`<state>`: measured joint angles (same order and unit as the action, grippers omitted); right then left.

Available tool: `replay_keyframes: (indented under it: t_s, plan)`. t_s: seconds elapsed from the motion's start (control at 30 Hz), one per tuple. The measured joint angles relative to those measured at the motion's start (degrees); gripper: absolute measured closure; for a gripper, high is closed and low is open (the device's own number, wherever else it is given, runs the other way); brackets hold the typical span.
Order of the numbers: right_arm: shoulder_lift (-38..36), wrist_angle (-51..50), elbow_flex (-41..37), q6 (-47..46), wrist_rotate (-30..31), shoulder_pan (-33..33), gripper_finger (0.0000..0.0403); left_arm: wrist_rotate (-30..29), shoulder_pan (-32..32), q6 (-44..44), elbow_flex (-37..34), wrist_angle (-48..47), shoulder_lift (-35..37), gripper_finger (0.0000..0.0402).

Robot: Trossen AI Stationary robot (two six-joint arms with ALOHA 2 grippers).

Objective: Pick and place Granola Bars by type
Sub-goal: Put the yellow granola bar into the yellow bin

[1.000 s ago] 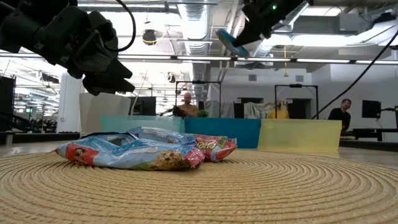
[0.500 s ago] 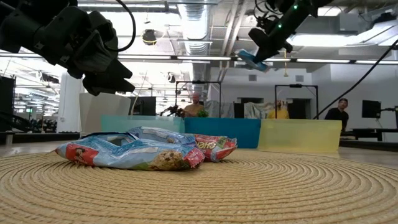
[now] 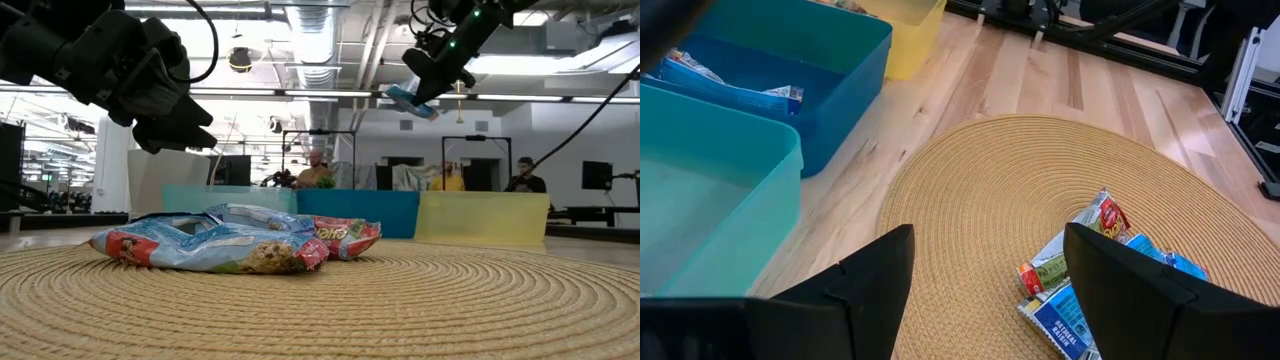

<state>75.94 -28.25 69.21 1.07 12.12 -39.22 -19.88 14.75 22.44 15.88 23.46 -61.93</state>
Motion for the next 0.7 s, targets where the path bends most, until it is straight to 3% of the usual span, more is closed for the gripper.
replay_keyframes:
  t_s: [0.7]
  plan:
    - [0.28,-20.09,0.02,-16.46,0.31,-1.87,0.0403,0.02,0.02,1.38,-0.01,0.00,0.00,0.0152]
